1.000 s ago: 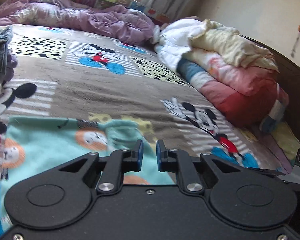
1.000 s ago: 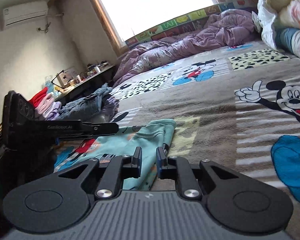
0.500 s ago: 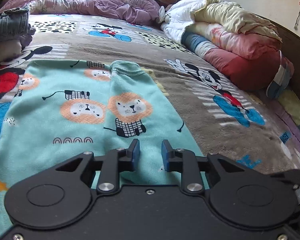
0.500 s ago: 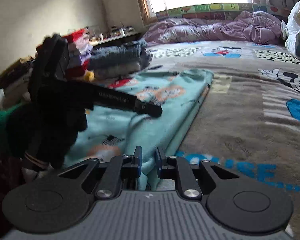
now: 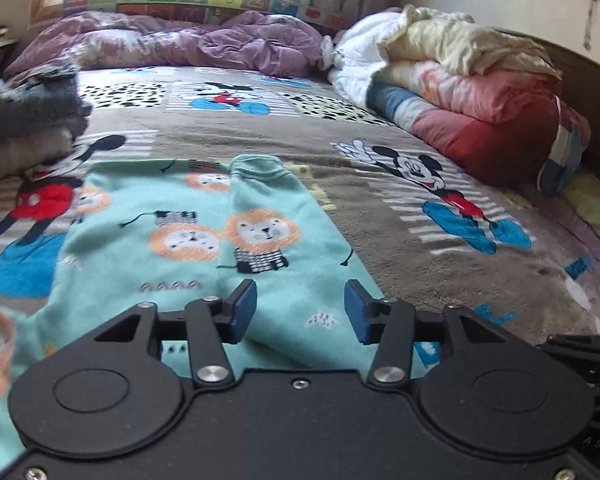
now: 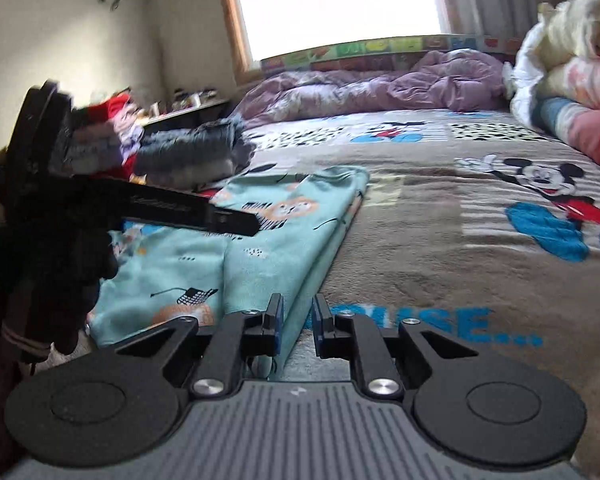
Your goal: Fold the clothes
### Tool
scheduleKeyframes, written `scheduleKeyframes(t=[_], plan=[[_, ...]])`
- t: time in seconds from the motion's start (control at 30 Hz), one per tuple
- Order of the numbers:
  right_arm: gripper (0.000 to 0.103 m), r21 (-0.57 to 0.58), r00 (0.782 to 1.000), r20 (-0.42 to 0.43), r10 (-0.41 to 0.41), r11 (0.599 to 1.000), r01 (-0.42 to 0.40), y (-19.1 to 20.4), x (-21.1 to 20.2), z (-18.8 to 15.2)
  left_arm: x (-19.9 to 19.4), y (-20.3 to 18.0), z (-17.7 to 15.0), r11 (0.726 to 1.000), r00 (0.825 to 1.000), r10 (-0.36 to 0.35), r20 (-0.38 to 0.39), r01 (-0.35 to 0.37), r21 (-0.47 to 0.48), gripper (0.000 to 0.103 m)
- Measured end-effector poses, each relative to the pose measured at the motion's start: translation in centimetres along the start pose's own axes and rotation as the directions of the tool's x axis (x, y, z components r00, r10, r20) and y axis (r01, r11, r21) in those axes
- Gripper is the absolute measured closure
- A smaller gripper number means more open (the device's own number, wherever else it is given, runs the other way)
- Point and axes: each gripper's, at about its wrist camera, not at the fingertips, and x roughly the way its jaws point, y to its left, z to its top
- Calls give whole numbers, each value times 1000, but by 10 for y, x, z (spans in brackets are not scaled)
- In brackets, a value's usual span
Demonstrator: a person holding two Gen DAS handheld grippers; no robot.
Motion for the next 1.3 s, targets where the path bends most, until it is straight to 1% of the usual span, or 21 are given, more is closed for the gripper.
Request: scheduleKeyframes(t=[0.07,0.17,0.23,0.27,0.33,0.43,0.5,0.6,0.7,0.8,0.93,1.07,1.13,1.17,1.3], plan=[[85,83,1000,20,2,997,-4,-4,-11,-5,-17,9,-6,997,1000,-9,5,9,-76,46],[84,207,999,35,7,978,-14,-9,-25,-15,-45,22,-21,987,1000,-21,21,24,-159,35],[83,273,999,48,14,962,-27,-9,-33,-22,-62,33,-32,976,999,-31,22,35,-216,31],[83,284,998,53,18,958,-32,-7,-36,-24,-70,38,-38,970,999,-32,24,37,-242,30],[81,294,998,62,24,955,-41,-2,-43,-28,-85,49,-50,957,999,-33,25,39,-286,29],[73,277,997,66,45,959,-62,11,-48,-32,-105,65,-67,939,999,-20,29,28,-344,28],[63,242,996,60,67,967,-79,24,-50,-34,-116,76,-77,925,1000,-2,31,13,-380,27],[62,165,994,31,102,981,-106,50,-49,-37,-131,96,-89,898,999,25,36,-7,-439,27],[61,83,991,-7,137,987,-136,75,-44,-40,-143,116,-98,863,995,83,56,-44,-504,27],[59,15,986,-43,163,987,-162,97,-38,-43,-152,137,-103,816,989,127,76,-60,-575,27],[54,-39,979,-80,187,981,-190,116,-29,-47,-159,162,-110,755,979,179,98,-72,-652,27],[53,-54,975,-98,202,977,-208,124,-23,-50,-163,191,-118,664,971,186,148,-14,-748,27],[52,-51,974,-99,204,976,-209,125,-21,-51,-166,204,-119,622,965,197,175,14,-783,28],[52,-49,974,-101,204,976,-210,125,-19,-51,-166,210,-118,611,961,209,181,16,-792,28],[51,-37,973,-104,207,977,-212,124,-14,-52,-166,233,-106,582,947,258,193,7,-813,31]])
